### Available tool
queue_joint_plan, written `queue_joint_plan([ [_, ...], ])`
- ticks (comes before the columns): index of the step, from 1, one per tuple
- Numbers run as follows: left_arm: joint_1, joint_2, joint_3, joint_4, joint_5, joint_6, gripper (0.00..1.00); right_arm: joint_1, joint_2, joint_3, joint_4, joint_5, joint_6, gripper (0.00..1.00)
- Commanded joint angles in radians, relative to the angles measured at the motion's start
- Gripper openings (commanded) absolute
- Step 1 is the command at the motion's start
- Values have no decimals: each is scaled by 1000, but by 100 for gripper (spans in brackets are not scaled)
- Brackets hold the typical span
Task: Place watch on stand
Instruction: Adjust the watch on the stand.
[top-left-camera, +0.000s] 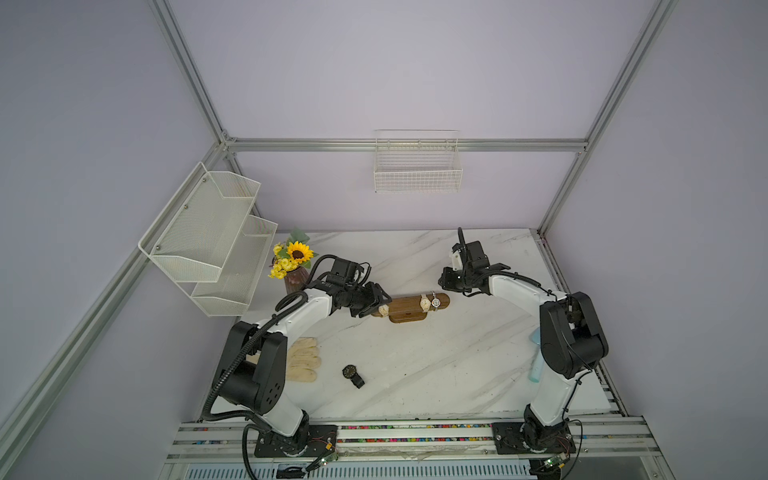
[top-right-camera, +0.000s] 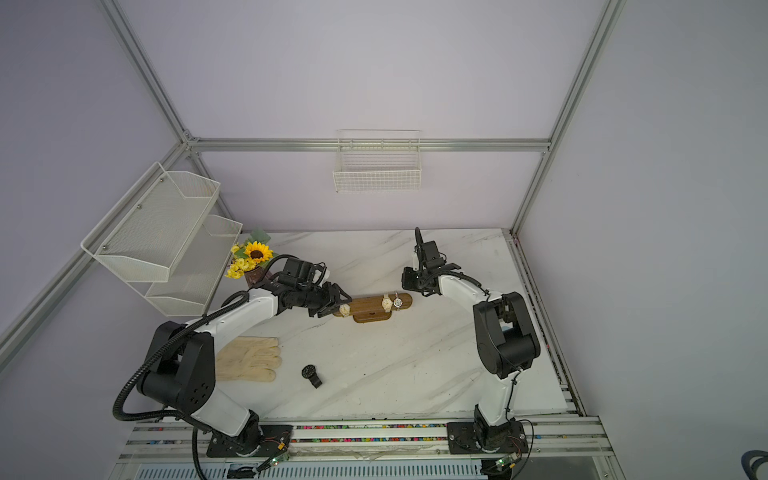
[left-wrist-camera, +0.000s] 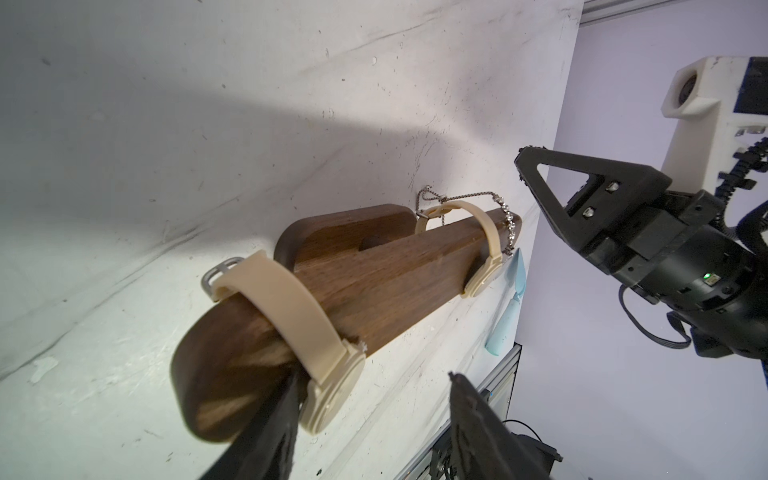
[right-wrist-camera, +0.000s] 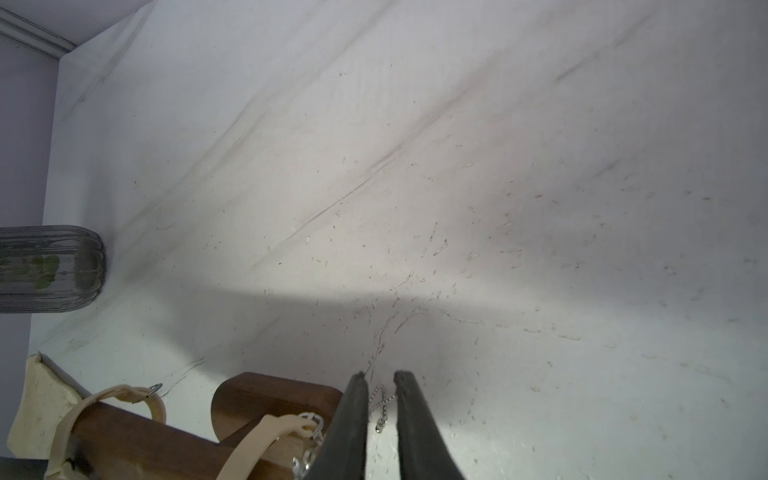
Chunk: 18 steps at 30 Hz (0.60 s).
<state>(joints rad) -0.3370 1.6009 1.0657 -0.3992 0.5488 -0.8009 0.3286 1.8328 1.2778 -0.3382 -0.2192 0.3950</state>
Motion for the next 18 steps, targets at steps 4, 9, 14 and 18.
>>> queue_joint_plan([
  [4, -7, 55, 59, 24, 19, 6, 58, 9, 5, -4, -7, 14, -13, 18],
  [9, -7, 69, 98, 20, 37, 20, 57, 9, 11, -3, -4, 14, -12, 18],
  [14, -6, 77, 114, 20, 53, 19, 57, 9, 24, 7, -4, 17, -8, 17],
  [18, -5, 64, 114, 0, 57, 33, 57, 9, 18, 12, -14, 21, -9, 18],
])
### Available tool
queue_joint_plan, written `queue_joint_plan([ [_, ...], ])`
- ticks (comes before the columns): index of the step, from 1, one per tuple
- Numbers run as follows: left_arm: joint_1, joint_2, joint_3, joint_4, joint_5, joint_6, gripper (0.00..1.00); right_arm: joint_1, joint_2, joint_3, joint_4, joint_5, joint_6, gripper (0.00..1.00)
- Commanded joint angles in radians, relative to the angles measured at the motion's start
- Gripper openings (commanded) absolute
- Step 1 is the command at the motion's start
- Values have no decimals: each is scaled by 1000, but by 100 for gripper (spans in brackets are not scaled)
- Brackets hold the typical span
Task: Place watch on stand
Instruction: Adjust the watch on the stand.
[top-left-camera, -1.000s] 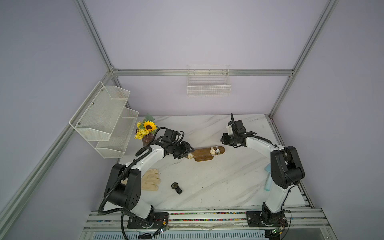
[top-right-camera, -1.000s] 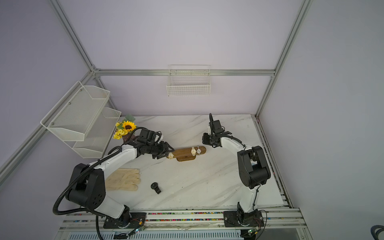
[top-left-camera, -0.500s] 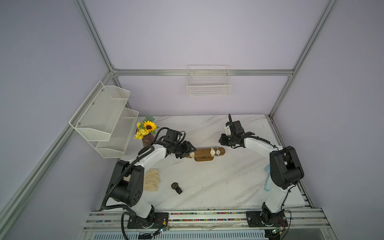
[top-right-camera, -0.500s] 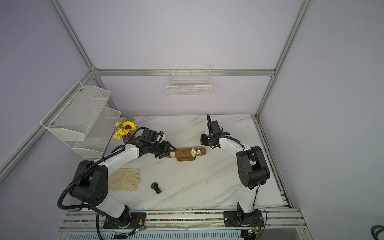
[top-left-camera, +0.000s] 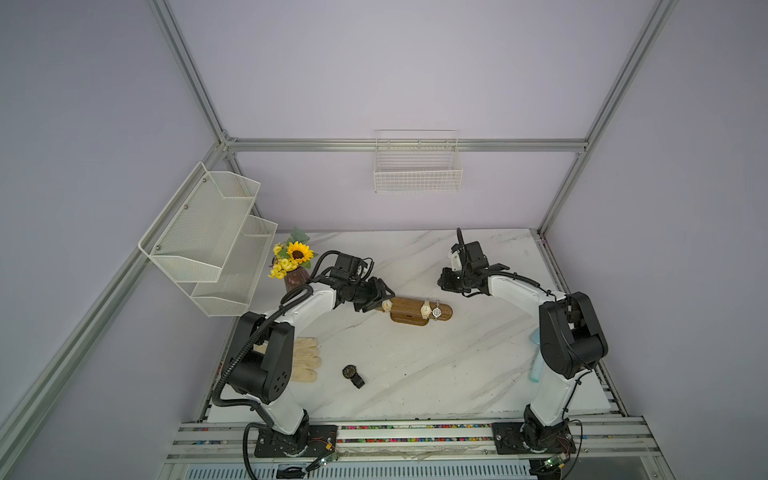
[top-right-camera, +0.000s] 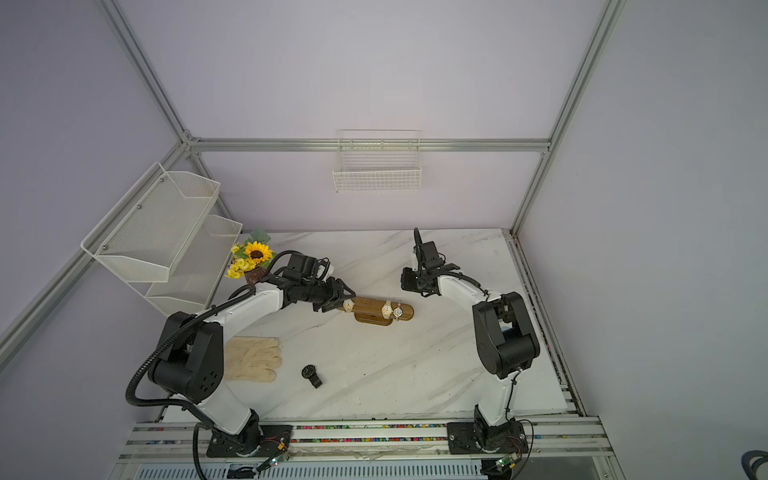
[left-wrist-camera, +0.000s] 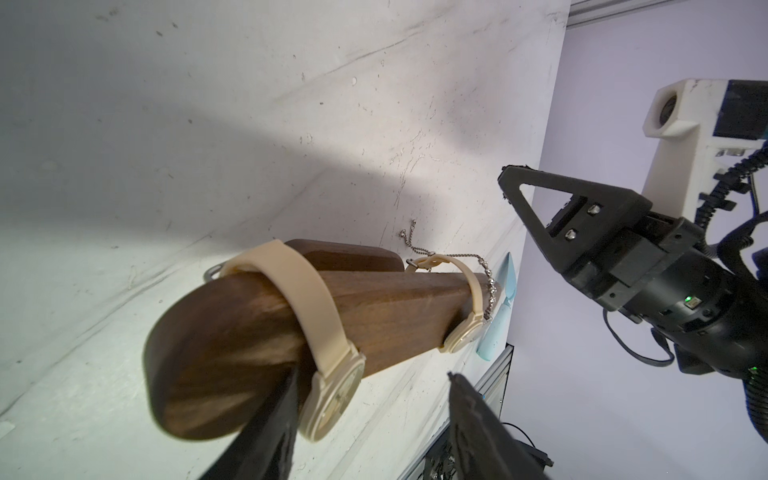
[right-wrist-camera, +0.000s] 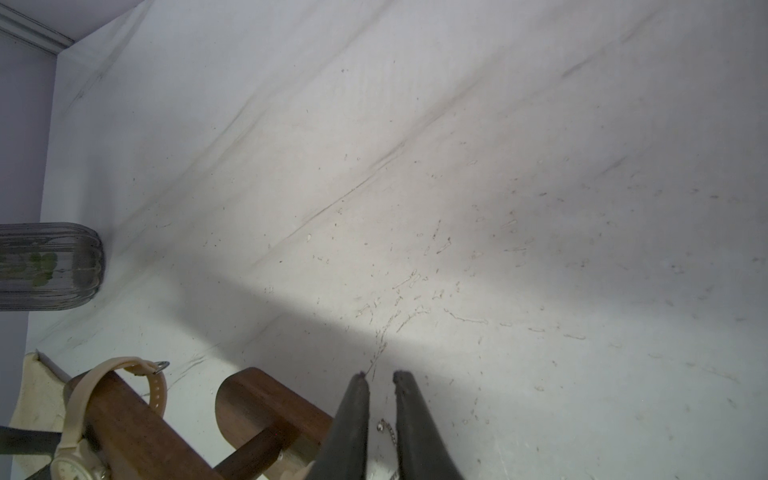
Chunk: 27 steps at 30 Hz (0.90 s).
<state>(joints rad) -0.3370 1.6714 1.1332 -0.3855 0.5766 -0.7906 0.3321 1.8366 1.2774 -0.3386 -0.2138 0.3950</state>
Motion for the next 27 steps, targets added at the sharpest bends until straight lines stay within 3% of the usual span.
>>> queue_joint_plan([
  [1, -4, -11, 49, -27, 25, 32, 57, 5, 10, 12, -16, 16, -8, 17],
  [20, 67, 99, 229, -119, 49, 149, 57, 3, -157, -103, -64, 29, 49, 20],
  [27, 81, 106, 213, -122, 52, 161, 57, -44, -234, -182, -64, -124, 65, 27],
])
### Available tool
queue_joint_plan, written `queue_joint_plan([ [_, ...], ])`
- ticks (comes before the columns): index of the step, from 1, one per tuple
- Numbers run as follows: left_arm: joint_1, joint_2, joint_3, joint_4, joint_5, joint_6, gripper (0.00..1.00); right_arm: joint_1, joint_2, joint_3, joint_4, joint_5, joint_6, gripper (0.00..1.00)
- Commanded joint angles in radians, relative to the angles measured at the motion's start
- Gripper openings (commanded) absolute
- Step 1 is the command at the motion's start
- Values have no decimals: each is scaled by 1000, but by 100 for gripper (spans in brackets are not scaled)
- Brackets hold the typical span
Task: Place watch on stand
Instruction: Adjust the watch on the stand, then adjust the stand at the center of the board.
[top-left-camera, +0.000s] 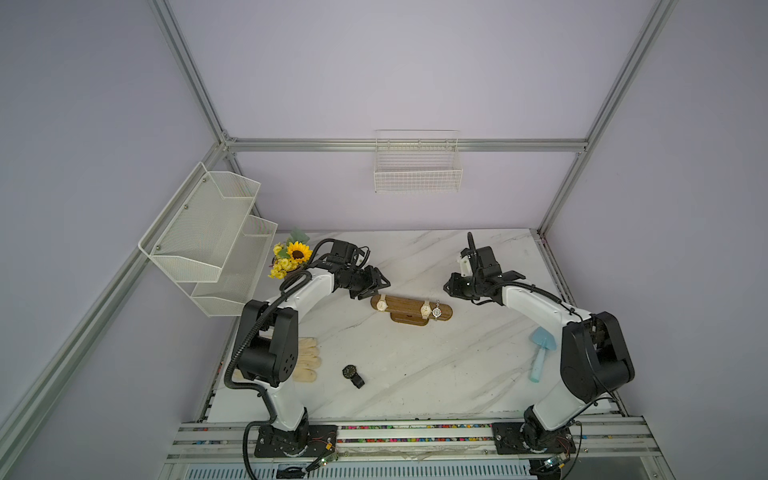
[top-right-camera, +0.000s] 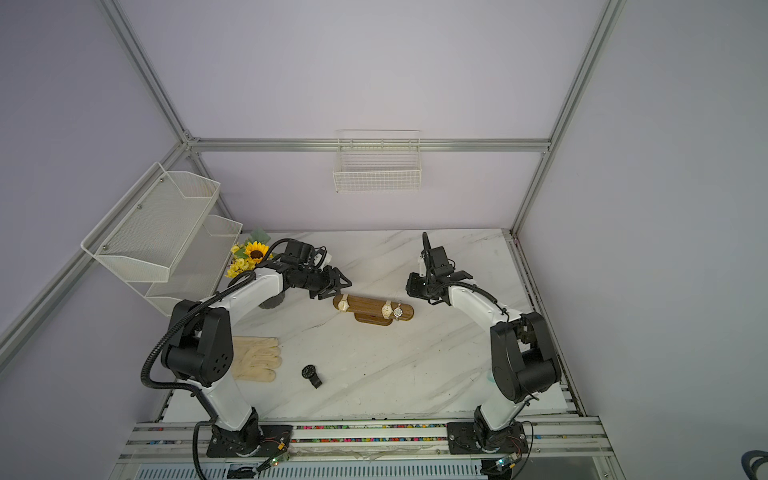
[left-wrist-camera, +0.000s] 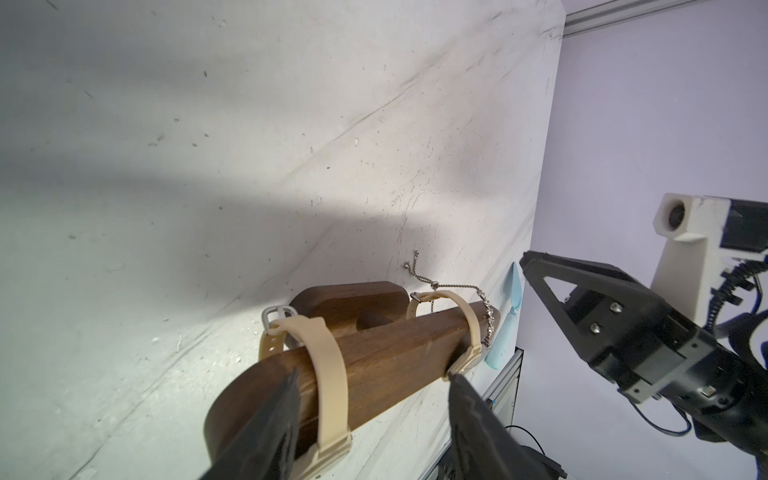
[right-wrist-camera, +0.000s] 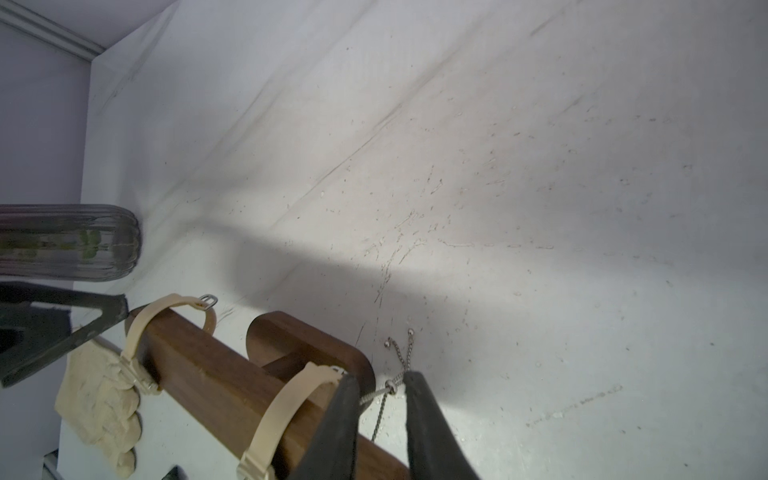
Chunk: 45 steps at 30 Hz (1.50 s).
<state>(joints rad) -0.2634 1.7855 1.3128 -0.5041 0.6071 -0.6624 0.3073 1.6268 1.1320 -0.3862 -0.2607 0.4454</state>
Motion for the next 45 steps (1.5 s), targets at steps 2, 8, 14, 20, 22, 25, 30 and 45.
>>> queue_joint_plan([
  [2, 7, -8, 34, -4, 23, 35, 57, -26, -44, -63, -13, -115, 13, 30],
  [8, 7, -10, 39, -2, 40, 29, 57, -41, -79, -134, -8, -202, 11, 34],
  [14, 6, -19, 37, 7, 50, 16, 57, -43, -97, -194, 37, -250, 30, 34],
  [20, 0, -8, 35, 18, 66, 6, 57, -59, -97, -238, 85, -288, 48, 34],
  [22, 0, -12, 31, 22, 68, 4, 56, -72, -96, -255, 105, -313, 59, 35],
  [25, 0, -19, 33, 23, 68, 4, 56, -86, -103, -269, 123, -331, 65, 37],
  [30, -1, -21, 44, 27, 75, 3, 56, -93, -110, -269, 127, -320, 72, 37],
  [45, -16, 11, 23, 56, 83, 0, 55, -103, -86, -239, 139, -316, 65, 36],
])
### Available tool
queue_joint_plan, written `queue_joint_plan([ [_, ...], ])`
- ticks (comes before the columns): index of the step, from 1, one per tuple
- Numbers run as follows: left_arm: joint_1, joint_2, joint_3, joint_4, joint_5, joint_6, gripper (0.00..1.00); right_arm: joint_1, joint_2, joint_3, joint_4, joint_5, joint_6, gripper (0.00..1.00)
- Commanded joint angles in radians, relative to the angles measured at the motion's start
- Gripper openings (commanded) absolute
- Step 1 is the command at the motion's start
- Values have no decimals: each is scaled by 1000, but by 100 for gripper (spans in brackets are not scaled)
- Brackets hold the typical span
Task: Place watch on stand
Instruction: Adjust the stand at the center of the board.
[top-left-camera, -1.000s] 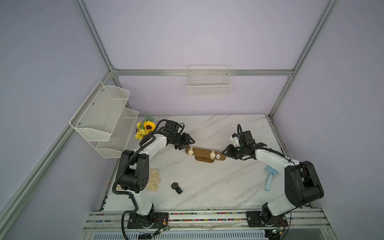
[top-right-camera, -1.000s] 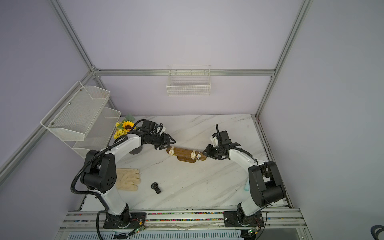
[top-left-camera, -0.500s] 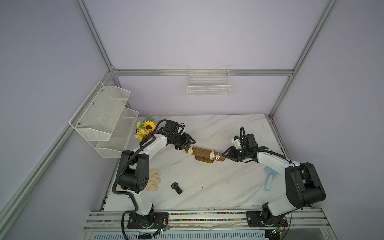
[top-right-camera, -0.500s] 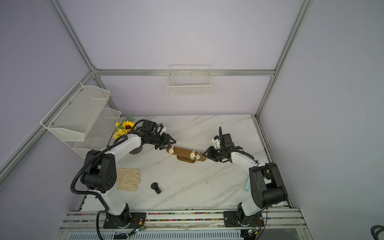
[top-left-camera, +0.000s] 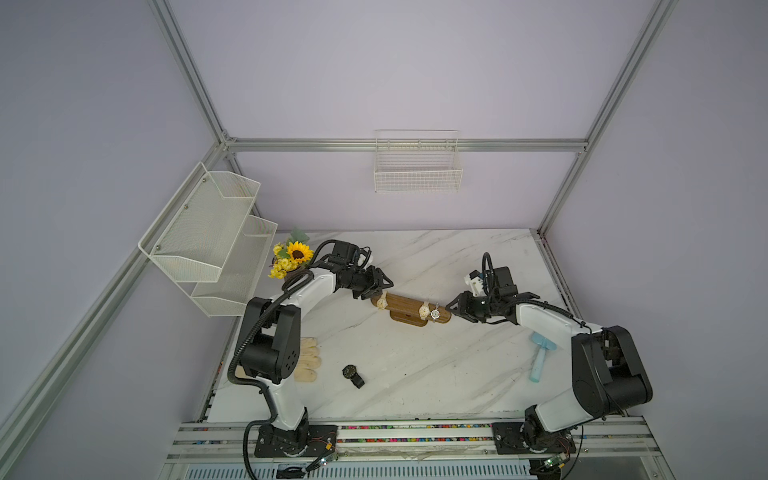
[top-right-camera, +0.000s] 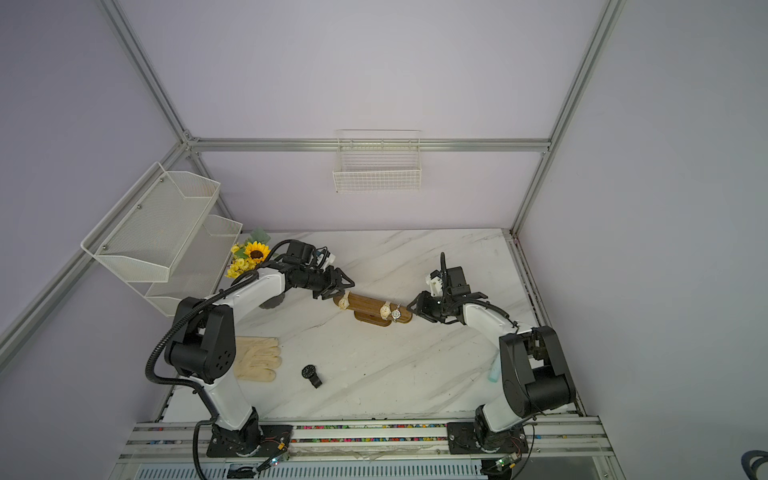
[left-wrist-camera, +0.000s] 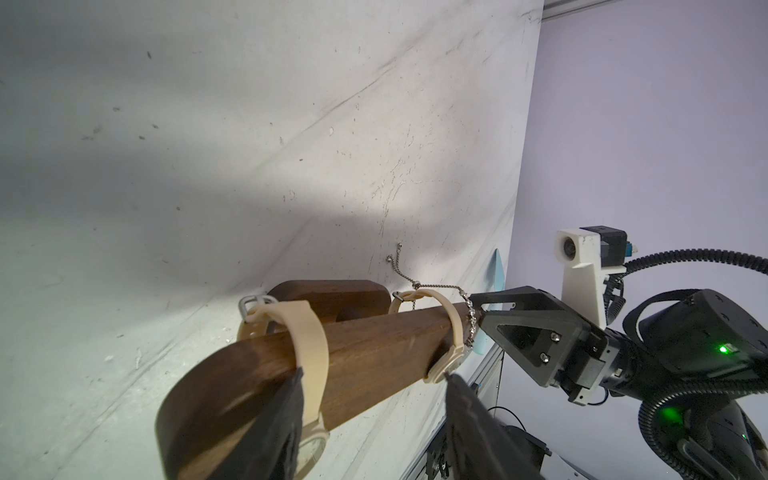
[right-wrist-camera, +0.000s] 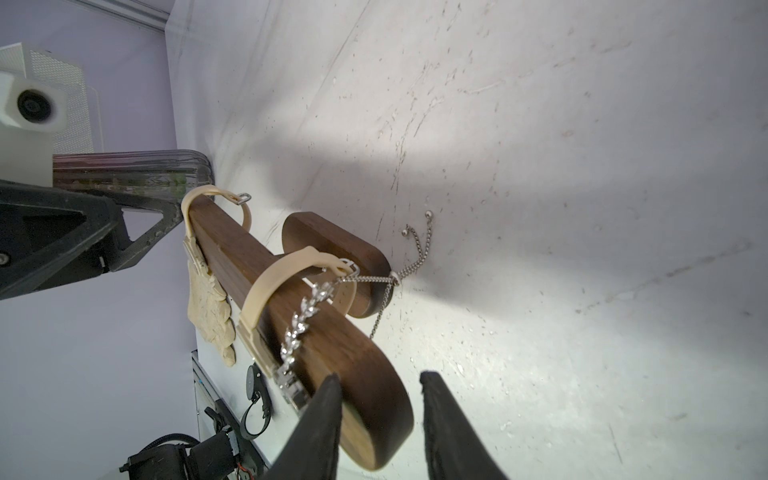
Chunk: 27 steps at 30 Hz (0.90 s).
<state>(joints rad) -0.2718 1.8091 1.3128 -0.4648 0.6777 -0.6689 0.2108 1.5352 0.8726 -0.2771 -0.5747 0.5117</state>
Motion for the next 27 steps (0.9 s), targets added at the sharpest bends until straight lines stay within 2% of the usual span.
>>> queue_joint_plan([
  [1, -6, -18, 21, 17, 9, 11, 55, -6, 9, 23, 32, -5, -1, 36],
  [19, 45, -39, 77, 1, -25, 49, 55, -7, -7, 18, 6, 5, -13, 36],
  [27, 27, -50, 26, 7, -12, 27, 55, -7, -5, 14, -4, 4, -22, 36],
])
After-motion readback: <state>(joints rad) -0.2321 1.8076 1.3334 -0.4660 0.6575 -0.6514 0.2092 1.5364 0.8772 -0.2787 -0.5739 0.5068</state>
